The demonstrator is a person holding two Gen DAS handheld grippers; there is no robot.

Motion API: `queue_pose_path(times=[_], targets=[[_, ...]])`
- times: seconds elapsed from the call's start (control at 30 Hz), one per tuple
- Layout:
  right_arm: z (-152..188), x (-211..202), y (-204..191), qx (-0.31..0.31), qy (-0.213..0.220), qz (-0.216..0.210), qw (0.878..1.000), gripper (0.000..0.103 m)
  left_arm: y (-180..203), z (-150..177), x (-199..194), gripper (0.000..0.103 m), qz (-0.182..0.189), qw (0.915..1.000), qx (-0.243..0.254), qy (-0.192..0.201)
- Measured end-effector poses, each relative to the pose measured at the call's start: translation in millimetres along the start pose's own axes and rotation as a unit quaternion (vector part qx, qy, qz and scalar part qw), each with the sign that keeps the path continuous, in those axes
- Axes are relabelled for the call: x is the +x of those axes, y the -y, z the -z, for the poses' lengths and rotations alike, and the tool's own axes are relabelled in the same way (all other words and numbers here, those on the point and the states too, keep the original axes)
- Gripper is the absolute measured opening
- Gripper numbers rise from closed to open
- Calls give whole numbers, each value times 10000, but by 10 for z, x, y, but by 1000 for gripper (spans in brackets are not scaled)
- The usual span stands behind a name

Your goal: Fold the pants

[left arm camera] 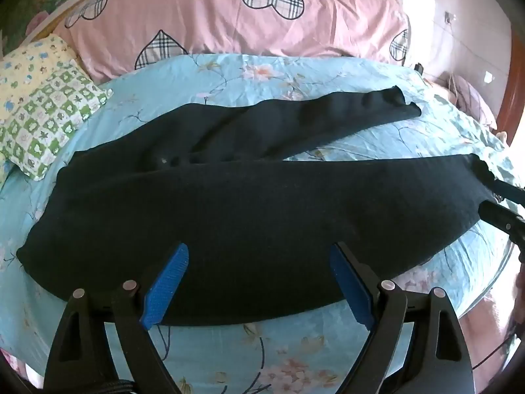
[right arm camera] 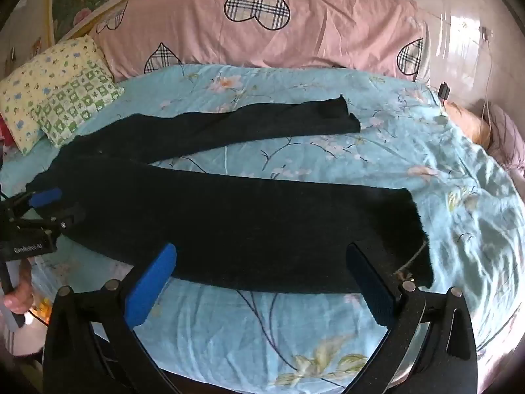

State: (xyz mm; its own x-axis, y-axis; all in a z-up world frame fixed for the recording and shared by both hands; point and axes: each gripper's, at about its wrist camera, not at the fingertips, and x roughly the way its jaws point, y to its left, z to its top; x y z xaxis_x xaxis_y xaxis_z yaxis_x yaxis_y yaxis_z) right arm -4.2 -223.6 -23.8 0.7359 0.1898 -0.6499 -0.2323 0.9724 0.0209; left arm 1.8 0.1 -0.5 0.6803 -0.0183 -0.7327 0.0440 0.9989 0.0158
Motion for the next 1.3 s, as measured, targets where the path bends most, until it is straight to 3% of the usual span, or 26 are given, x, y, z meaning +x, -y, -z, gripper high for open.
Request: queue_pose_path(times=[0.1, 0.2, 0.53, 1.3], targets=[[2, 20, -38, -58, 37, 28, 10000, 103, -99, -36, 14, 89, 32, 9999, -99, -38], [56, 31, -96, 14, 152, -96, 9998, 103, 42, -3, 28, 89, -233, 9997, 91, 30], [24, 46, -76, 195, 79, -397, 9990, 103, 23, -13, 61, 89, -180, 9998, 104, -41], [-80, 65, -145, 180, 206, -521, 9983, 103, 76, -72, 85, 89, 10, 9999, 152, -62]])
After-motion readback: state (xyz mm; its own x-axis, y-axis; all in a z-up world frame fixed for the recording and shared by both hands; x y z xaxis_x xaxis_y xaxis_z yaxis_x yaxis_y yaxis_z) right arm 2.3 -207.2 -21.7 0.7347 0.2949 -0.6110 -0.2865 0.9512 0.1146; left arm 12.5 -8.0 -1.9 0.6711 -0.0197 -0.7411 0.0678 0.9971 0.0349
